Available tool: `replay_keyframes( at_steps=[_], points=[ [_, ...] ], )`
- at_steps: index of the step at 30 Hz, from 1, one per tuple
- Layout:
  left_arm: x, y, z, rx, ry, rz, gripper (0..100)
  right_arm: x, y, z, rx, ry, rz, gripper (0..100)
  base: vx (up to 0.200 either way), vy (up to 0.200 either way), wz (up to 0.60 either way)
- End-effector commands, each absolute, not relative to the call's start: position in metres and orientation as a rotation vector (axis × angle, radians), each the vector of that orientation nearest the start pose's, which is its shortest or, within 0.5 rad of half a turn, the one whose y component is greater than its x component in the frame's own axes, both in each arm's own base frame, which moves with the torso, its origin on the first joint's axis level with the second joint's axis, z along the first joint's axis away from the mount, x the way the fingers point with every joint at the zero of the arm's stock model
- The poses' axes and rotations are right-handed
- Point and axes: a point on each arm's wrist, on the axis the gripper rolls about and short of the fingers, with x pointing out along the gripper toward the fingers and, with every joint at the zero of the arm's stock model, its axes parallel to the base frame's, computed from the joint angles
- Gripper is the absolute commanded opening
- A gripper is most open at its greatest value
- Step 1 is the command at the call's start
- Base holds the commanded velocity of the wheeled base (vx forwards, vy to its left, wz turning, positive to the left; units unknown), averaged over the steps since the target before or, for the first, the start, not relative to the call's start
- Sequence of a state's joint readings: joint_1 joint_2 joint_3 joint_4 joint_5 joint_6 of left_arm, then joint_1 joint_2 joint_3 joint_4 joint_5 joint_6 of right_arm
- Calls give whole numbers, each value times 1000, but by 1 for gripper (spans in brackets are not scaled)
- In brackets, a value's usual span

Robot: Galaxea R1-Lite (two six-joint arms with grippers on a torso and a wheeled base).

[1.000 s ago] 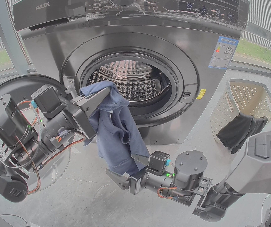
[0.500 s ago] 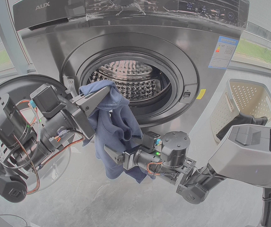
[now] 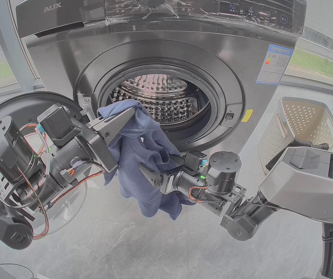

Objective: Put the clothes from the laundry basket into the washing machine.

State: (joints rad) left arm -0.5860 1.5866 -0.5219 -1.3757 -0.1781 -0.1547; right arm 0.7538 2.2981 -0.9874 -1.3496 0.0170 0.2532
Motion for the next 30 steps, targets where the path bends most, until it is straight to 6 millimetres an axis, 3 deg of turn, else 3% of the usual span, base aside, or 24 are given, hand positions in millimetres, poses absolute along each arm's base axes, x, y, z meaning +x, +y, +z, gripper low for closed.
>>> replay_keyframes(
  at_steps=[1, 6, 13, 30],
  points=[
    [209, -143, 214, -210, -249, -779, 0, 303, 284, 86, 261, 44, 776, 100, 0, 0, 0],
    [210, -144, 213, -209, -246, -779, 0, 293, 277, 85, 258, 56, 812, 100, 0, 0, 0],
    [210, -144, 215, -211, -255, -779, 0, 300, 266, 82, 261, 42, 785, 100, 0, 0, 0],
    [211, -144, 215, -210, -254, -776, 0, 301, 265, 82, 267, 30, 781, 100, 0, 0, 0]
  ],
)
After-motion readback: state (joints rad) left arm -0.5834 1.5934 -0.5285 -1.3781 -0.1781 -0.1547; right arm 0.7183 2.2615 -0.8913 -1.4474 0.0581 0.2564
